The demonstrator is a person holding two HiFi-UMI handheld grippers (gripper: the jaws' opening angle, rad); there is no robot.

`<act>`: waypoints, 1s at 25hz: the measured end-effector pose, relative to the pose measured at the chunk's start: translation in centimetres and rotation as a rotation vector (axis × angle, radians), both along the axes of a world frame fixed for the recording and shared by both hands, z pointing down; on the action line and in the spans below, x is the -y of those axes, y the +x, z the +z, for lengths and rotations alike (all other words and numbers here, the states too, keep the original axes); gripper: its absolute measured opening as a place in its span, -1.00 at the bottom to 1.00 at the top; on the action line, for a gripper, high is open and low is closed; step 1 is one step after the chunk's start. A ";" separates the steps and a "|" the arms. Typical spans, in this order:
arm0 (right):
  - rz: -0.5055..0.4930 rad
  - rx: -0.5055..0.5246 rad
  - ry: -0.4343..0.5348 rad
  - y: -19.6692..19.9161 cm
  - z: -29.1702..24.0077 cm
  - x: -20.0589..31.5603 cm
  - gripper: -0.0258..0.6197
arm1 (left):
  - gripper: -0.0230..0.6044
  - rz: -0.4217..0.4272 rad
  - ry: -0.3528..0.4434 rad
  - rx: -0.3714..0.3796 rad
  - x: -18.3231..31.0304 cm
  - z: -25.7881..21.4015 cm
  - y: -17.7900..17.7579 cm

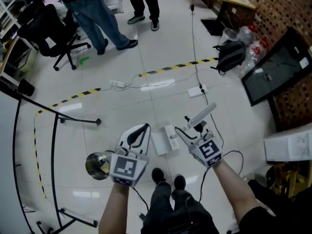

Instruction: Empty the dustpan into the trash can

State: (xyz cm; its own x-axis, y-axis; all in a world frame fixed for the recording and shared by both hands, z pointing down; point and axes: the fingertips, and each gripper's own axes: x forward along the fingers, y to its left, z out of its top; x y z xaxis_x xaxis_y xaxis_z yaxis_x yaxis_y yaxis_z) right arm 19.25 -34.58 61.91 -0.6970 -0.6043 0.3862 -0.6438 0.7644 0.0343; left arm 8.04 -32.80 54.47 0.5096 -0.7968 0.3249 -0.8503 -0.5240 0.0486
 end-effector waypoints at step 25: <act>0.250 -0.124 -0.199 17.3 5.1 -3.8 0.09 | -0.93 0.046 0.049 0.054 -1.8 -2.8 8.1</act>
State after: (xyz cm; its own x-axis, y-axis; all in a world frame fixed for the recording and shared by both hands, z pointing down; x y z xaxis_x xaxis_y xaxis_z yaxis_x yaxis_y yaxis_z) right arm 36.51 -30.83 66.99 -0.4771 -0.6547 0.5863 -0.8122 0.5833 -0.0098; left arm 16.16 -30.98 51.71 0.5288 -0.7886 0.3137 -0.8260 -0.5632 -0.0236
